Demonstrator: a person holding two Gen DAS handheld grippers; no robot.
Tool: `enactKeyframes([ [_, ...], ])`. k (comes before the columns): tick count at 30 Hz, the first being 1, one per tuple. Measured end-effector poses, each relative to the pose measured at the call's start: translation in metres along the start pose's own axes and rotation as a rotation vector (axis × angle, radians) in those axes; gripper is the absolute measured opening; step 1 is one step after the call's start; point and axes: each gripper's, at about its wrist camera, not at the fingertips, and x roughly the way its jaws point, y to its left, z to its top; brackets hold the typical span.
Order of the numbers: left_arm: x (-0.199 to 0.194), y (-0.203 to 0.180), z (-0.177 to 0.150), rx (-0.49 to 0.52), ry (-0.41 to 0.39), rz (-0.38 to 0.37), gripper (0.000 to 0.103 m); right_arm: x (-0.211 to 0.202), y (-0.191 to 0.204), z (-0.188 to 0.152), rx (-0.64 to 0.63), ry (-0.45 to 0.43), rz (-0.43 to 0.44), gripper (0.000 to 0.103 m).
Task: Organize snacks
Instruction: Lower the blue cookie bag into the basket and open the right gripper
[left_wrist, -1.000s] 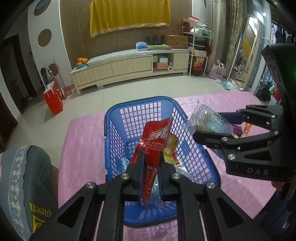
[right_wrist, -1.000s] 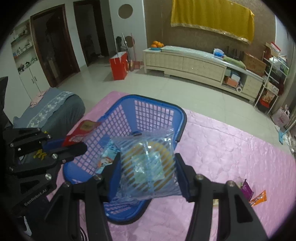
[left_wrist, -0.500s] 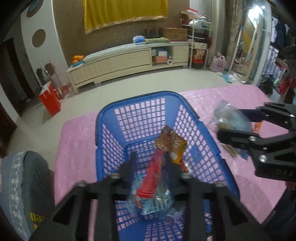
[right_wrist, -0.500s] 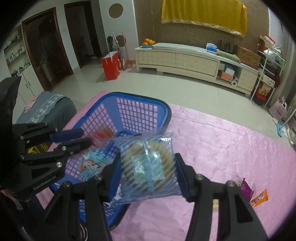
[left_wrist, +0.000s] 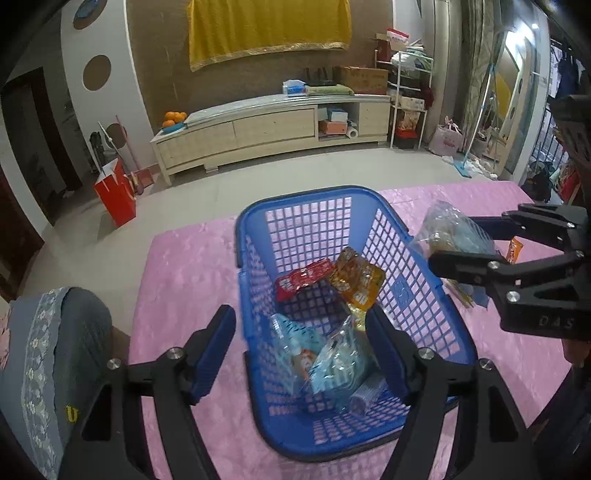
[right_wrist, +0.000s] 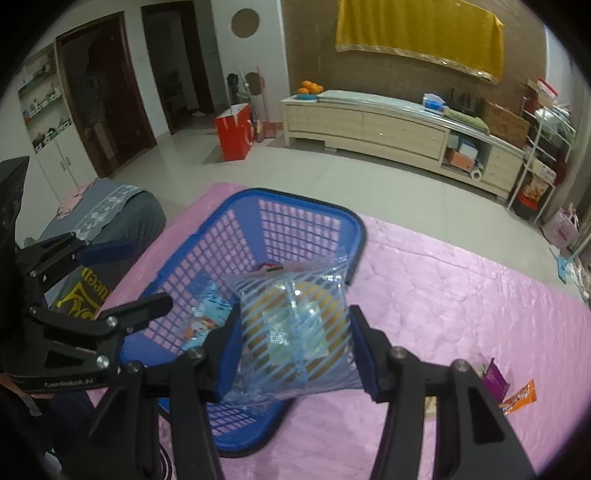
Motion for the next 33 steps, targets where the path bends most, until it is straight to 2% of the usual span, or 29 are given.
enactKeyframes([
  [7, -0.011, 0.021, -0.008, -0.036, 0.006, 0.037, 0.073, 0.016, 0.028, 0.014, -0.046, 0.025, 0.042, 0.058],
  [14, -0.007, 0.041, -0.014, -0.072, 0.021, 0.049, 0.073, 0.047, 0.049, 0.021, -0.09, 0.075, 0.044, 0.058],
  [24, 0.009, 0.056, -0.018, -0.119, 0.038, 0.038, 0.073, 0.087, 0.059, 0.021, -0.127, 0.148, 0.003, 0.058],
  [30, 0.013, 0.06, -0.021, -0.131, 0.042, 0.033, 0.073, 0.101, 0.061, 0.025, -0.116, 0.178, 0.047, 0.059],
  [32, 0.013, 0.063, -0.022, -0.137, 0.045, 0.031, 0.073, 0.106, 0.059, 0.026, -0.108, 0.195, 0.056, 0.064],
  [33, 0.012, 0.064, -0.023, -0.139, 0.042, 0.025, 0.073, 0.107, 0.057, 0.026, -0.106, 0.203, 0.06, 0.072],
])
